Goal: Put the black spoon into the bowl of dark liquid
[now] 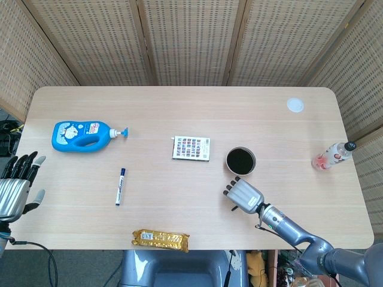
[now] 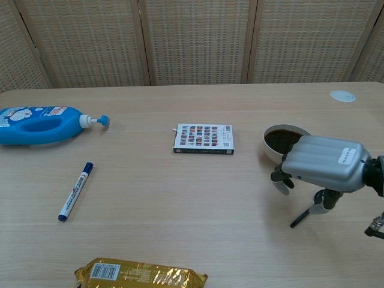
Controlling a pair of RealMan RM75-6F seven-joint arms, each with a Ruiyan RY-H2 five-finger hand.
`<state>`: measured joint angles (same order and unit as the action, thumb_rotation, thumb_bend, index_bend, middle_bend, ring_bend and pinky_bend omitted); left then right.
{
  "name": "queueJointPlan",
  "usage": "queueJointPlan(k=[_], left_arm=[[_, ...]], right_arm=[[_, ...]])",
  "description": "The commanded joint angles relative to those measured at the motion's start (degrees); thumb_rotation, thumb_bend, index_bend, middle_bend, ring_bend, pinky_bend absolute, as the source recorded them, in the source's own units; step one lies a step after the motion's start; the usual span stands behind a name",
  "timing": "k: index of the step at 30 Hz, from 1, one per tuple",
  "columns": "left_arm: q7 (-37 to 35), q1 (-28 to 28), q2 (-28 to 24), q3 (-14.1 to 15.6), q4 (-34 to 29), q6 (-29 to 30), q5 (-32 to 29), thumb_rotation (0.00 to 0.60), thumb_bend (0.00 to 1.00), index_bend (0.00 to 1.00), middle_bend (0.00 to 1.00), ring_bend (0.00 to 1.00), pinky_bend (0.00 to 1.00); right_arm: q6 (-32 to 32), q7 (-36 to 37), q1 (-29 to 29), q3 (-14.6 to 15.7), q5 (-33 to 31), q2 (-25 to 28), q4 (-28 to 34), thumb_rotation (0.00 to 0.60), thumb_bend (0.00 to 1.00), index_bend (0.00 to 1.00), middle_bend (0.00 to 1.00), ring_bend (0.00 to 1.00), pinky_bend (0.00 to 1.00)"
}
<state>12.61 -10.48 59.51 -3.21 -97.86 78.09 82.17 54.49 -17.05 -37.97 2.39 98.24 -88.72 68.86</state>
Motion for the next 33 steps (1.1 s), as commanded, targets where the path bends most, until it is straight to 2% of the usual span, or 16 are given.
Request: queueJointPlan(k=[1, 9, 20, 26, 33], left_arm=[[-0.2, 0.1, 0.0, 0.1, 0.1, 0.1, 0.0, 0.600, 0.41, 0.00, 0.00, 0.00, 0.00], [-1.1, 0.5, 0.0, 0.5, 0.6, 0.6, 0.3, 0.600, 0.41, 0.00, 0.00, 0.00, 0.00], [-1.9, 0.6, 0.4, 0.9, 1.3, 0.6, 0.7, 0.600, 0.41, 0.00, 0.00, 0.00, 0.00], [-2.4, 0.5, 0.6, 1.0, 1.8, 0.3, 0.6, 0.600, 0.41, 0.00, 0.00, 0.00, 0.00], [-2.9, 0.4, 0.9, 1.0, 2.4, 0.1, 0.5, 0.600, 0.41, 0.00, 0.00, 0.00, 0.00]], right_arm=[[0.3, 0.6, -0.1, 0.3, 0.2, -0.5, -0.7, 0.600, 0.27, 0.53, 0.69, 0.60, 0.57], [0.9, 0.2, -0.6, 1.1, 0.9, -1.9, -3.3, 0.600, 0.27, 0.55, 0.81, 0.72, 0.68], [-0.6, -2.7, -1.3, 3.2, 2.2, -2.9, -5.5, 0.600, 0.27, 0.56, 0.82, 0.73, 0.69], [-2.8, -4.3, -1.8, 3.4, 1.2, -2.2, -4.0, 0.600, 0.28, 0.56, 0.82, 0.73, 0.69], [-6.0, -7.2, -2.7, 2.4, -1.6, -0.6, -0.8, 0.600, 0.36, 0.56, 0.82, 0.73, 0.69]])
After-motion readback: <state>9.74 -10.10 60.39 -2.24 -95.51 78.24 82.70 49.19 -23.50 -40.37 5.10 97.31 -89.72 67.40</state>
